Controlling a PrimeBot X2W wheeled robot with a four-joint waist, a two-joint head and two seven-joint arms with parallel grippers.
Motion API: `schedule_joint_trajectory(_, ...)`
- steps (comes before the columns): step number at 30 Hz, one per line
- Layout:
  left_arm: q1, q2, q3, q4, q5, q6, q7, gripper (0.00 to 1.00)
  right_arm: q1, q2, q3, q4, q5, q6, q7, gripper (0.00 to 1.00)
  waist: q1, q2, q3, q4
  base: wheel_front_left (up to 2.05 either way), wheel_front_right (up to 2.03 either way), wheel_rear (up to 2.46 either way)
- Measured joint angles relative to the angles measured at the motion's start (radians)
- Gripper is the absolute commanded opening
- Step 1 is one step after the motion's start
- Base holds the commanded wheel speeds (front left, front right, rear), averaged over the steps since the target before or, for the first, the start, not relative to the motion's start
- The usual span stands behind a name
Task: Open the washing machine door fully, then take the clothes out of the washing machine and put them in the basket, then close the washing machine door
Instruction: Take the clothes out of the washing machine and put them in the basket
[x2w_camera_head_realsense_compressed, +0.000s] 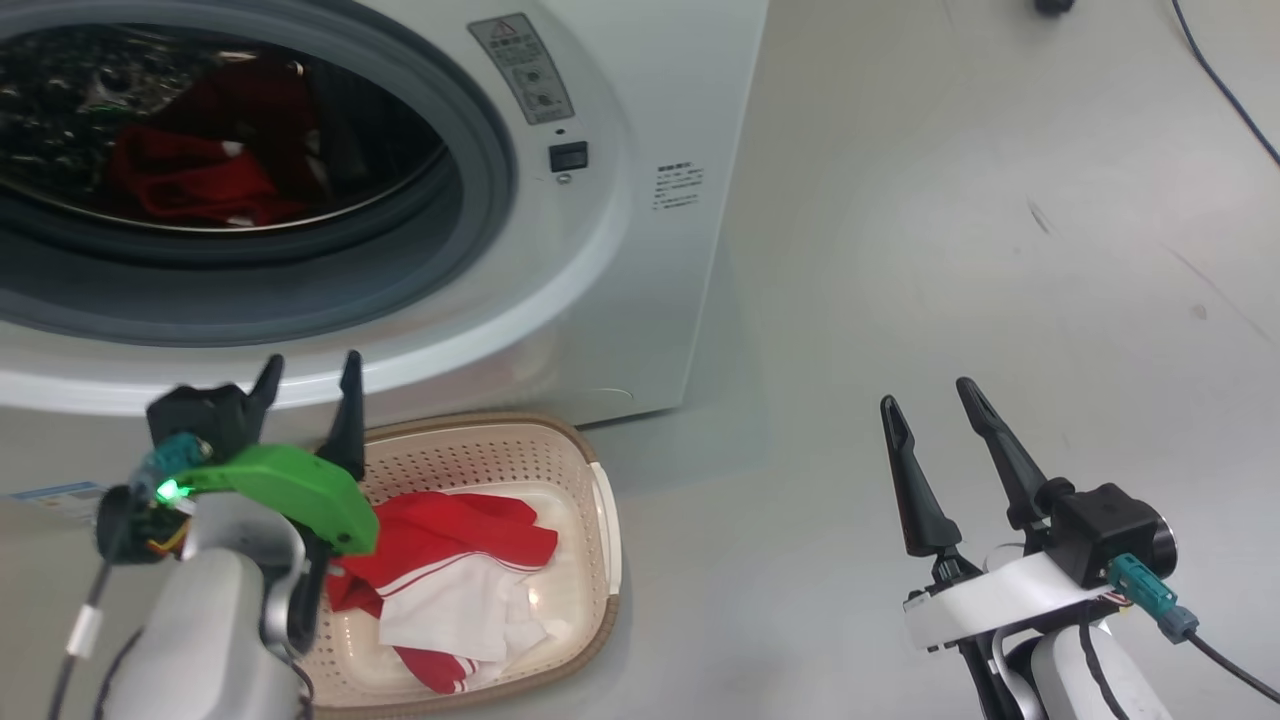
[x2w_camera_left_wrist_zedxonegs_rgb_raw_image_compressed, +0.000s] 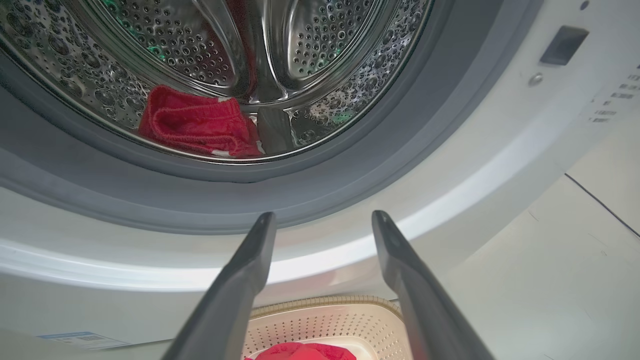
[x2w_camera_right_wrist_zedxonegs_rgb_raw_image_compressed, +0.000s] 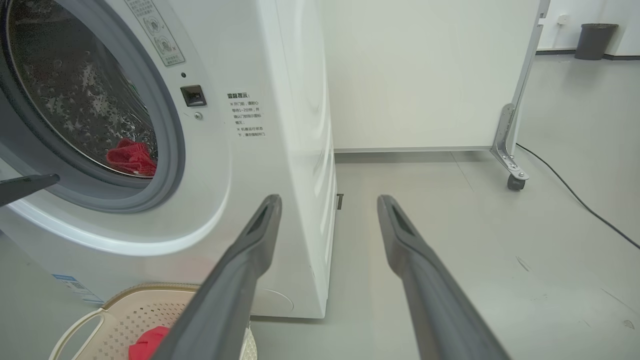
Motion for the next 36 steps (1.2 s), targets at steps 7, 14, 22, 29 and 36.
schedule_joint_trajectory(7,-0.141,0.062,0.025,0.065,-0.013,-0.010,0.107,1.00,-0.030,0.000,0.013,-0.020,0.041,-0.002,0.000,1.00,0.0000,0.0000,0.066,-0.055,0.00,0.00,0.00)
schedule_joint_trajectory(14,-0.301,0.137,0.054,0.094,-0.016,-0.018,0.209,1.00,-0.065,0.000,0.026,-0.039,0.085,-0.012,0.000,1.00,0.0000,0.0000,0.141,-0.101,0.00,0.00,0.00)
schedule_joint_trajectory(22,-0.437,0.225,0.083,0.123,-0.015,-0.018,0.299,1.00,-0.105,0.000,0.043,-0.052,0.117,-0.022,0.000,1.00,0.0001,0.0000,0.221,-0.149,0.00,0.00,0.00)
schedule_joint_trajectory(29,-0.550,0.273,0.087,0.141,-0.010,-0.018,0.372,1.00,-0.136,0.000,0.043,-0.067,0.135,-0.038,0.000,1.00,0.0001,0.0000,0.282,-0.179,0.00,0.00,0.00)
schedule_joint_trajectory(36,-0.634,0.346,0.086,0.168,0.015,-0.018,0.456,1.00,-0.165,0.000,0.062,-0.076,0.149,-0.046,0.000,1.00,0.0001,0.0000,0.335,-0.197,0.00,0.00,0.00)
